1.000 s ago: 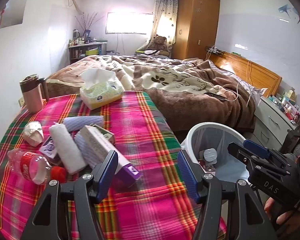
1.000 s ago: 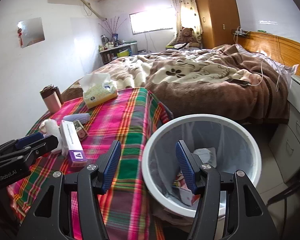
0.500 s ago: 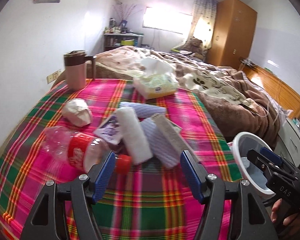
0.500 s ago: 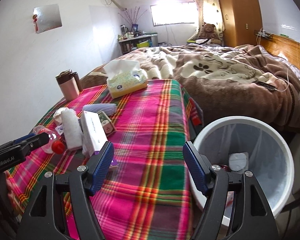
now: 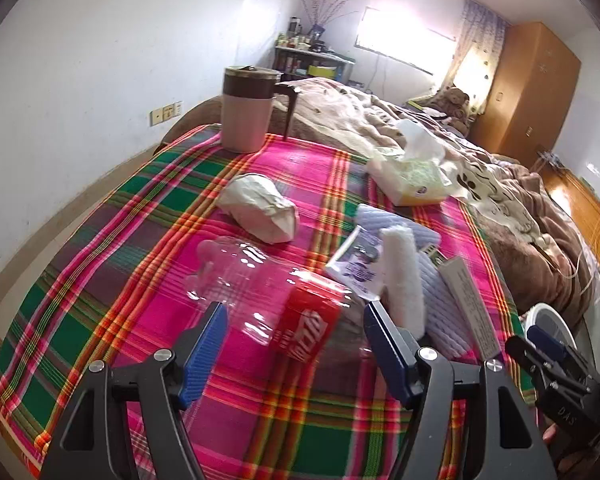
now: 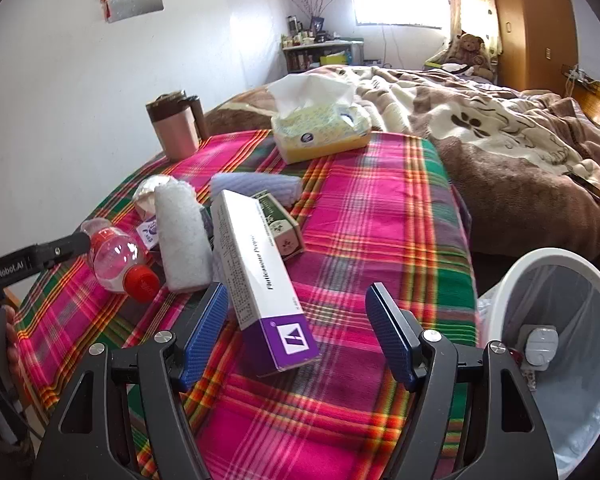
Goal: Collect trash
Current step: 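Move both grippers back over the bed toward the remaining items, then grasp the purple-white cream box with the right gripper while the left grasps the Coca-Cola bottle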
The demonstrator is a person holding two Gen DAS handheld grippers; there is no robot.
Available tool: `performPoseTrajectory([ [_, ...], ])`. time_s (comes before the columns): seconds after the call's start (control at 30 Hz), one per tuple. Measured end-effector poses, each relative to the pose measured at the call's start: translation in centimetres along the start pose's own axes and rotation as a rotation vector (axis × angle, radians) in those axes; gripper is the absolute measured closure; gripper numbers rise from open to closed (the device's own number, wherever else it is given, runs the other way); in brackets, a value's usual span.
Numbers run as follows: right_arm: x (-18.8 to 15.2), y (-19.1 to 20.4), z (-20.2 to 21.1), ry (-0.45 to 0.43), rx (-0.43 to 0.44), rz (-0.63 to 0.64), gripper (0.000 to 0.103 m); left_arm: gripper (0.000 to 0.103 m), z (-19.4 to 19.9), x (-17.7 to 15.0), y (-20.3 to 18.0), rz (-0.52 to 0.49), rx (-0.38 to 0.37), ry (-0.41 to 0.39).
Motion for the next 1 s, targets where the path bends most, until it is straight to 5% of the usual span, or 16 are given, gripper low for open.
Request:
performPoseTrajectory([
  [0.6,-0.3,1.7,-2.8,0.095,0.059,0.014,0.030,0.032,-4.6,1.0,0.6,0.114,-0.047,0.108],
  [1.0,-0.5,2.0,-3.0,0.101,0.098,-0.019,0.033,0.030,-6.5,0.6,0.0,0.061,-0.023,0.148],
])
Point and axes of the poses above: each gripper's, at about its wrist camera, not at the fingertips, and z roughly against the way its jaws point, y to its left, x to its top, the point moved 9 cm from there along -z, roughly the way its jaws point, and after that the axes turned 4 degrees about -z, right-handed, at the moved point
